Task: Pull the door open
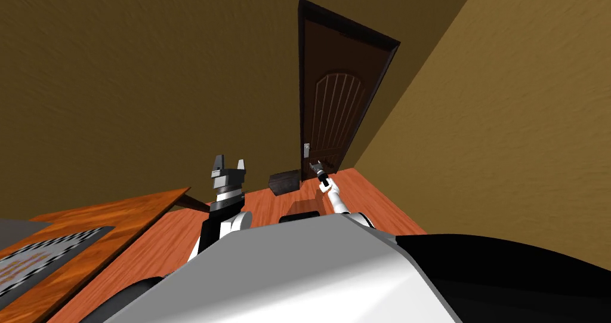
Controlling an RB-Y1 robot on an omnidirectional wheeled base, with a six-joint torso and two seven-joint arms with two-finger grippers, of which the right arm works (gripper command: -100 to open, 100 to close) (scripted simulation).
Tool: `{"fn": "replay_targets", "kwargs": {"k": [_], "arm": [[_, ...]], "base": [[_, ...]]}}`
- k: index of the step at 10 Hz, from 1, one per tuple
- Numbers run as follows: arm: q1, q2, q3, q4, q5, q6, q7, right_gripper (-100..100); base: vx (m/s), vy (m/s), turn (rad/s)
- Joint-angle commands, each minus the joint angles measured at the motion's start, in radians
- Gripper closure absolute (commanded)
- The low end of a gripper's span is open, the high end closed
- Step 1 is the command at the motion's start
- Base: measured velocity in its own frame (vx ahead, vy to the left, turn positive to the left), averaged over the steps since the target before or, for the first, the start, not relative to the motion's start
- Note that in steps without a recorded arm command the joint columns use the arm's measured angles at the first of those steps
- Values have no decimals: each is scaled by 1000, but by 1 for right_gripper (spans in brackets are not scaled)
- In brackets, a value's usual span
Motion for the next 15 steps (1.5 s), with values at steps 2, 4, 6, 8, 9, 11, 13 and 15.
{"fn": "replay_targets", "kwargs": {"k": [2,4,6,8,9,11,13,15], "arm": [[-11,19,-13,13,1,-1,9,-100],[-18,35,-23,21,2,-2,15,-100],[-25,50,-31,29,3,-2,20,-100],[-29,62,-36,34,3,-3,23,-100],[-31,66,-38,36,3,-3,24,-100],[-33,75,-42,39,4,-3,26,-100],[-35,81,-44,41,4,-3,28,-100],[-37,87,-46,43,4,-4,29,-100]], "base": [[182,19,1],[219,35,-12],[237,4,-14],[201,2,-25],[199,9,-23],[186,10,-22],[204,7,-30],[211,-4,-27]]}}
